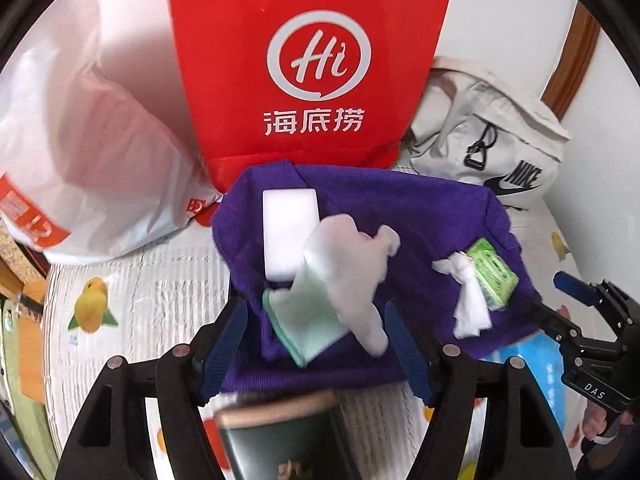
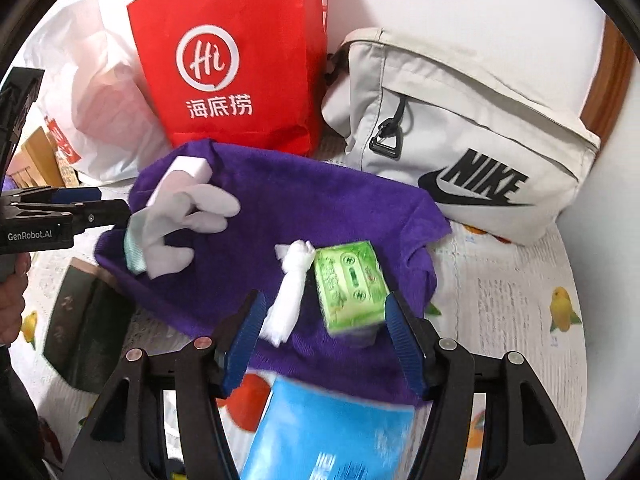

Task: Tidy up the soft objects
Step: 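Open both tools to release the glove and tissue onto the towel, then move both open tools back toward the remaining items on the bed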

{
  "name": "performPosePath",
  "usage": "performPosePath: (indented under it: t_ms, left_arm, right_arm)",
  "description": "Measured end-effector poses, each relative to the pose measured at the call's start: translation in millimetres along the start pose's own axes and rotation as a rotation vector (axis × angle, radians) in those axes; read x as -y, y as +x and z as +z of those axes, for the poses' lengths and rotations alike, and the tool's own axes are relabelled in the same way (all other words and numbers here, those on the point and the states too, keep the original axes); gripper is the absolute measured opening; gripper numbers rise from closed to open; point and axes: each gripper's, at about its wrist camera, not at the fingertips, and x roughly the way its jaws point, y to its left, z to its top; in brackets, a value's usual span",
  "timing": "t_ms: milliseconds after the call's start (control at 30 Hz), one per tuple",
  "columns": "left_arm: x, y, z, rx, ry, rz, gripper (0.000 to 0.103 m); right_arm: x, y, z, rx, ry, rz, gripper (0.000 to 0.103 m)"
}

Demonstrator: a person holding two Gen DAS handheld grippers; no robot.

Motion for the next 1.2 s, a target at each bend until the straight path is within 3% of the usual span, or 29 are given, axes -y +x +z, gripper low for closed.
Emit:
performPosePath:
  t_ms: [200,600,867,967,1200]
  left_arm:
    - [8,-35,-23,0.028,-0.012,-0.002,0.070]
    - [33,-97,-115,0.074,0.005,-0.014,0.070]
    - [42,-84,-176,-0.027,-0.045,-0.045,0.070]
    - [49,-72,-196,-0.068,-0.047,-0.013,0.070]
    - [63,-51,-221,-0.122,-0.064,-0.039,0.070]
  right_arm:
    - [-5,-38,-23,0.024,0.026,0.027,0.062]
    - [-13,-111,-90,0.048,0.084,0.090,0.062]
    - [-19,-128,-142,0.019,0.098,0.109,0.062]
    - [-22,-131,-158,0.012,0.091,0.108,0.062]
    - [-22,-134,-184,-0.009,0.071,0.110,0.062]
